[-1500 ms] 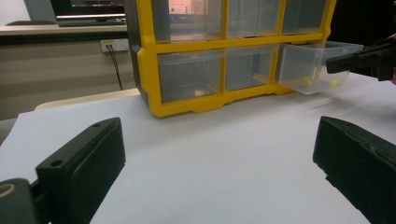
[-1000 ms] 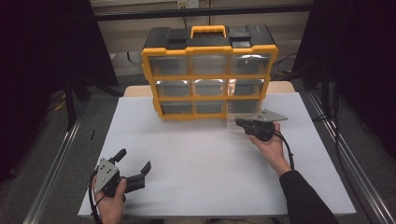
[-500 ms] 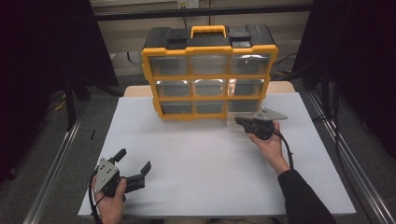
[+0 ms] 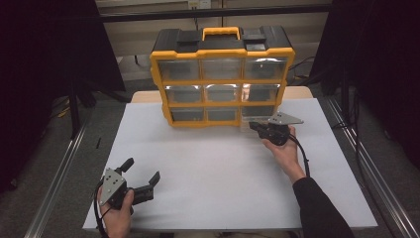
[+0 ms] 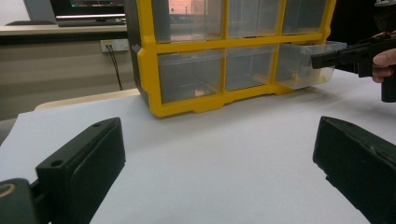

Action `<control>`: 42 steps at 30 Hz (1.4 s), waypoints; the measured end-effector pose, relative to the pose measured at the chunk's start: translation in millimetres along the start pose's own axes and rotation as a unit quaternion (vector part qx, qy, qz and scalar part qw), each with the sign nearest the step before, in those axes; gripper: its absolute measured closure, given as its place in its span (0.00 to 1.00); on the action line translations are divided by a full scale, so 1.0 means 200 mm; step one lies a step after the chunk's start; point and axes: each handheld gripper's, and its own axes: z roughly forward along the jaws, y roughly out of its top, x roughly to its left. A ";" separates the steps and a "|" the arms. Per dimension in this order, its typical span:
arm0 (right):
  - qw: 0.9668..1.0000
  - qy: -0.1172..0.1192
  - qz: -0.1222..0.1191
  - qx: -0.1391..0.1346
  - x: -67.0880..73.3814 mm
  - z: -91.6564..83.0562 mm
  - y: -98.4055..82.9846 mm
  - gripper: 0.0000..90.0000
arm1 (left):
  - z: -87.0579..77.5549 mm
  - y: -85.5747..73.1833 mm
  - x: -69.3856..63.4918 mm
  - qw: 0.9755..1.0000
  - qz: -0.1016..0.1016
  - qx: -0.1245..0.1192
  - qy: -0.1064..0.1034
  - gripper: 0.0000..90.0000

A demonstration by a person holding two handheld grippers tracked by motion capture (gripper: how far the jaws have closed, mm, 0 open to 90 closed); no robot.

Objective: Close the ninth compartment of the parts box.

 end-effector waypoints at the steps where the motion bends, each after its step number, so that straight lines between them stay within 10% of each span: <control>1: 1.000 0.000 0.000 0.000 0.00 0.00 0.00 1.00 | 0.00 0.00 0.00 1.000 0.000 0.000 0.000 0.03; 42: 1.000 -0.031 -0.002 0.006 -0.06 0.09 0.04 1.00 | 0.01 0.00 0.00 1.000 -0.004 -0.002 -0.001 0.03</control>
